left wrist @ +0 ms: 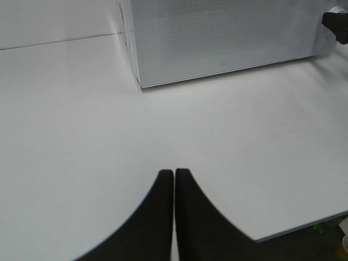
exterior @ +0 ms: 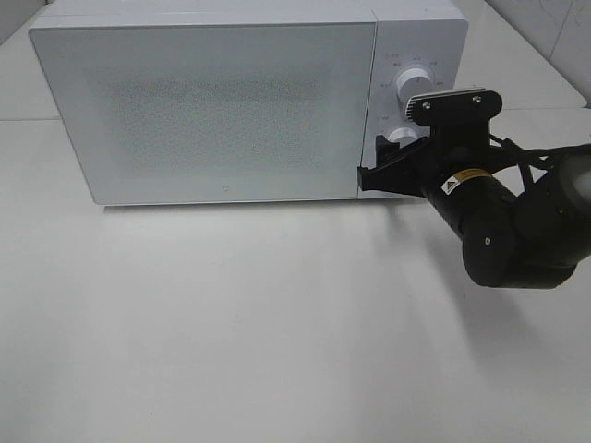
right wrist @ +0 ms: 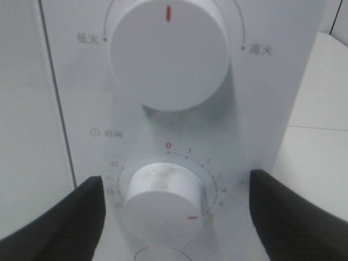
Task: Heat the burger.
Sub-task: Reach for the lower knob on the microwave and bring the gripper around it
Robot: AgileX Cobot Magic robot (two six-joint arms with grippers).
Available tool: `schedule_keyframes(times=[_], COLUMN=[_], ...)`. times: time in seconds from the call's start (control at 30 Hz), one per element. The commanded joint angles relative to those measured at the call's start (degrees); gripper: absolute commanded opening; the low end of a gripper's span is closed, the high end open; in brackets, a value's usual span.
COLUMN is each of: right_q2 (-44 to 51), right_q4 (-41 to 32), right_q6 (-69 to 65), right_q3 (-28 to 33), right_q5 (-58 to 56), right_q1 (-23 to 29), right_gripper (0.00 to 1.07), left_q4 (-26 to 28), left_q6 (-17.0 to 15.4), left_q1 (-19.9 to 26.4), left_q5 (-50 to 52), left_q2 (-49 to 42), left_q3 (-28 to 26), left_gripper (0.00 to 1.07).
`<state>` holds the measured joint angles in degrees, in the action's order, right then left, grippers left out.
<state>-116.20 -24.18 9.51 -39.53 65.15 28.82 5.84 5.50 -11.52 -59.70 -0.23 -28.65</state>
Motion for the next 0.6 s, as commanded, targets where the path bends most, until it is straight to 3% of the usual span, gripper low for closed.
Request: schedule_keyframes(times=[0.03,0.6], right_q2=[-0.5,-2.1], right_q4=[-1.0,4.2], right_q6=[0.0,-0.8], right_q3=[-1.2,-1.2], right_q5=[0.3,3.3], right_q1=[-0.3,-0.2], right_gripper=[0.68,0.64], left_q4=[0.3,0.2], left_q6=[-0.1,-0.2], left_q1=[0.0,0.0], left_q5=[0.5,0.5], left_q2=[-1.0,-1.0], left_q3=[0.1,0.1], left_gripper=[0.00,0.00])
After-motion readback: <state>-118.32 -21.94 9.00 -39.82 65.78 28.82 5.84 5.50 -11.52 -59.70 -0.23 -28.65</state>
